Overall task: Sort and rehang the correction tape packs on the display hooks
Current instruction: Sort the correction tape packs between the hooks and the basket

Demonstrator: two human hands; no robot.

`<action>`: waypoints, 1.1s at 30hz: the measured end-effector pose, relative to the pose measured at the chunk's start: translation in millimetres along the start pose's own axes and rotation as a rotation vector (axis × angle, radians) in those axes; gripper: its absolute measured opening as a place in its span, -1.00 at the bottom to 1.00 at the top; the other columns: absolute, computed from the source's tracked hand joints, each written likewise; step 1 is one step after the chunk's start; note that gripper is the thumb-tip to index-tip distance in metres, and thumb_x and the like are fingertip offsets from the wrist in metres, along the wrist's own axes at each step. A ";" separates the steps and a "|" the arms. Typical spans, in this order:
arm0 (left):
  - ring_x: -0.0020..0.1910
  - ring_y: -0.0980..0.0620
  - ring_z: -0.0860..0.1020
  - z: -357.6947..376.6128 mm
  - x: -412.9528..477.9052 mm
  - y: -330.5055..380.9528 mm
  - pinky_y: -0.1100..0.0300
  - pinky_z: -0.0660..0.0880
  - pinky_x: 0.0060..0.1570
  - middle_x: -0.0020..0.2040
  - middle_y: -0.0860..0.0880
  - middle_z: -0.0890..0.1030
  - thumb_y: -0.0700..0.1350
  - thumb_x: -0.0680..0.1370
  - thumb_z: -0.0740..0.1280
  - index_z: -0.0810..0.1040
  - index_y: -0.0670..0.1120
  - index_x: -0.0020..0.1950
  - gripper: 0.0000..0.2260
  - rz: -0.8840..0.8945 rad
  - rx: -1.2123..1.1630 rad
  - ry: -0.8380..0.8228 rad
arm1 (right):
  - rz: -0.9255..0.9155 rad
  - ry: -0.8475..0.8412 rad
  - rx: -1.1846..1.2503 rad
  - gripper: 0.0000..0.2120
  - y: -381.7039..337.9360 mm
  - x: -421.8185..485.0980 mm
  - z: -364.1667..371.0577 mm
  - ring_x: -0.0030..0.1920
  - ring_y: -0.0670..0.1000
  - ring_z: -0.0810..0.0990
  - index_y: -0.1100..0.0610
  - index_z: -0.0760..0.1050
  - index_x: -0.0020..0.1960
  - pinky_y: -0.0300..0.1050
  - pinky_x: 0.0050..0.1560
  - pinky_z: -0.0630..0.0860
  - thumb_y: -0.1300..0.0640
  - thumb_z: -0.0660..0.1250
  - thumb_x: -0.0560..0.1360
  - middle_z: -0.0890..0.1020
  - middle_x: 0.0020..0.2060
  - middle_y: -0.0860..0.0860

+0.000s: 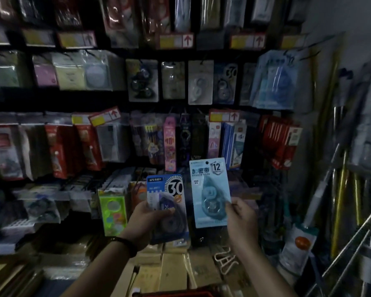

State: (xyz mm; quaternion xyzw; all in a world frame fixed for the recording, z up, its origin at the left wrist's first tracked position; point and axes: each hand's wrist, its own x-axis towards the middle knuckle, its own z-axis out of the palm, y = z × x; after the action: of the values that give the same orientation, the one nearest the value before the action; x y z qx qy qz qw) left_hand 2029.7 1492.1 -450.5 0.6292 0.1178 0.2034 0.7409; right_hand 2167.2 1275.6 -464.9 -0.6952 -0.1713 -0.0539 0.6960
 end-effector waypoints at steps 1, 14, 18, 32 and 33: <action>0.19 -0.29 0.72 4.5 6.4 3.9 -0.30 0.60 0.29 0.21 -0.32 0.72 -0.36 0.56 0.47 0.62 -0.29 0.30 -0.69 0.004 -0.020 0.024 | -0.006 -0.014 0.019 -0.82 -7.4 4.4 -0.1 -0.12 -0.04 0.76 0.04 0.66 -0.06 0.02 -0.16 0.69 0.16 0.34 0.68 0.77 -0.15 -0.08; 0.21 -0.27 0.72 74.6 63.8 62.0 -0.34 0.65 0.16 0.26 -0.20 0.73 -0.17 0.42 0.63 0.58 -0.11 0.33 -0.49 0.088 -0.080 -0.092 | -0.159 0.050 -0.094 -0.85 -51.6 48.0 -8.0 -0.04 -0.10 0.71 -0.12 0.66 0.10 0.00 -0.04 0.71 0.07 0.50 0.56 0.71 -0.06 -0.14; 0.18 -0.22 0.74 95.4 79.6 82.1 -0.14 0.71 0.07 0.22 -0.17 0.74 -0.17 0.46 0.60 0.66 0.00 0.21 -0.66 0.202 -0.059 -0.107 | -0.524 0.061 -0.381 -0.49 -81.6 57.6 -19.8 0.22 -0.20 0.52 -0.13 0.49 0.40 -0.28 0.10 0.56 -0.28 0.41 0.51 0.39 0.22 -0.29; 0.14 -0.17 0.75 176.7 137.9 173.6 -0.15 0.69 0.13 0.16 -0.14 0.77 -0.28 0.57 0.51 0.74 0.02 0.17 -0.75 0.346 0.022 -0.230 | -0.584 0.247 -0.560 -0.39 -161.8 157.8 -82.0 0.22 -0.25 0.39 -0.08 0.45 0.53 -0.56 0.14 0.33 -0.02 0.53 0.52 0.43 0.29 -0.18; 0.14 -0.15 0.76 178.5 141.7 179.2 -0.12 0.70 0.11 0.15 -0.12 0.77 -0.28 0.57 0.51 0.73 0.01 0.18 -0.74 0.355 0.031 -0.218 | -0.575 0.263 -0.581 -0.39 -165.9 166.9 -88.4 0.25 -0.22 0.41 -0.08 0.43 0.54 -0.47 0.19 0.37 -0.03 0.51 0.53 0.42 0.31 -0.17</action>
State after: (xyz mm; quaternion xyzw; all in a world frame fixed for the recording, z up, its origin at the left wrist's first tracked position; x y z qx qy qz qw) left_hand 2205.2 1420.5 -231.1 0.6696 -0.0727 0.2595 0.6921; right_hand 2285.8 1211.1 -252.9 -0.7737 -0.2455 -0.3796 0.4437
